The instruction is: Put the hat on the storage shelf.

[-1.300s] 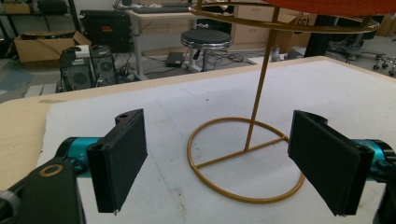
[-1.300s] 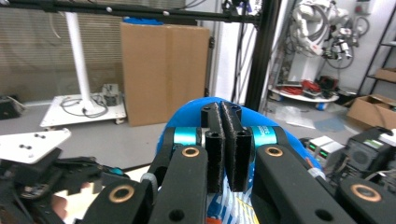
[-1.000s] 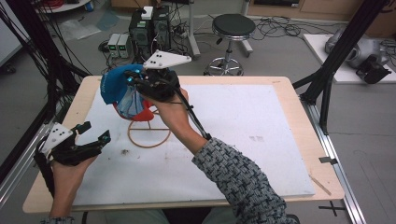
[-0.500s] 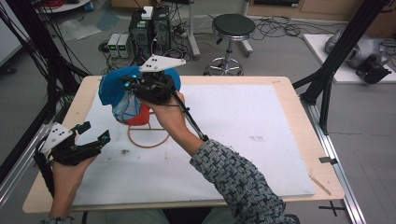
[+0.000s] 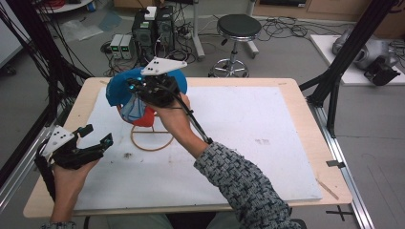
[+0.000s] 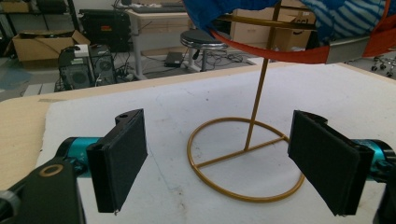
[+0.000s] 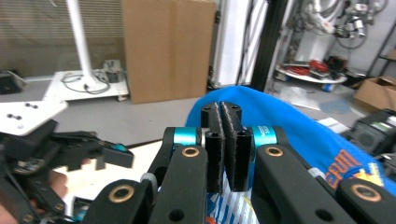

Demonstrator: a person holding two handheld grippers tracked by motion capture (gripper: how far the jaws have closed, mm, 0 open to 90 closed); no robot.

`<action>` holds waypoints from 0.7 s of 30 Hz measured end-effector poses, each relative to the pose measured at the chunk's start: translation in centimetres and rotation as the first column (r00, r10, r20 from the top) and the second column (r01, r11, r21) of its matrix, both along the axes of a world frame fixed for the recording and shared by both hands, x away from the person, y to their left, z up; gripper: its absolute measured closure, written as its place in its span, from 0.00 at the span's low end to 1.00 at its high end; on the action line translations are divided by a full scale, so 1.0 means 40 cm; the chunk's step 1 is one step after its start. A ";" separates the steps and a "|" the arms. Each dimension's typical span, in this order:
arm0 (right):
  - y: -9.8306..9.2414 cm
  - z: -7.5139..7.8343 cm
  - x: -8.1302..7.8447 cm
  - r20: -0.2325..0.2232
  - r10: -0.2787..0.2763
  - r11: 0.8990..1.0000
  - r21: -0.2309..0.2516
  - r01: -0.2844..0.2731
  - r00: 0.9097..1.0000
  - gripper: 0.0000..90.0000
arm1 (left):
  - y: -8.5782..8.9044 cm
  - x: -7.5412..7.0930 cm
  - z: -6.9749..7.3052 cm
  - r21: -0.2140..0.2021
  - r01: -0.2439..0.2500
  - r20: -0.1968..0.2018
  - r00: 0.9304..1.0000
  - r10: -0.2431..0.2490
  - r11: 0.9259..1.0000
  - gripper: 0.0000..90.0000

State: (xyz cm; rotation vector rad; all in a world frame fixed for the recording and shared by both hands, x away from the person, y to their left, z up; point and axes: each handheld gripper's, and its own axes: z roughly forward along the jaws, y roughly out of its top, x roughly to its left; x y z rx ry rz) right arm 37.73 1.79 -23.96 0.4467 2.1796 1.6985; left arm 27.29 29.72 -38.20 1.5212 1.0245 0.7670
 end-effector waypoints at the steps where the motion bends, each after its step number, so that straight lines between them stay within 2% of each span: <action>1: -0.008 0.000 0.003 -0.005 -0.008 1.000 0.001 0.008 1.000 0.98 | 0.000 0.000 0.000 0.002 0.001 -0.001 1.000 -0.001 1.000 0.22; 6: -0.031 -0.011 0.014 -0.019 -0.033 0.999 -0.004 0.033 0.999 0.97 | -0.003 0.001 -0.001 0.005 0.002 -0.003 1.000 -0.002 1.000 0.22; 11: -0.039 -0.028 0.023 -0.037 -0.047 0.999 -0.010 0.047 0.998 0.91 | -0.001 0.001 -0.002 0.003 0.002 -0.005 1.000 -0.002 1.000 0.22; 21: -0.061 -0.028 0.030 -0.052 -0.069 0.998 0.001 0.069 0.996 0.80 | -0.001 0.002 -0.003 0.004 0.006 -0.011 1.000 -0.005 1.000 0.22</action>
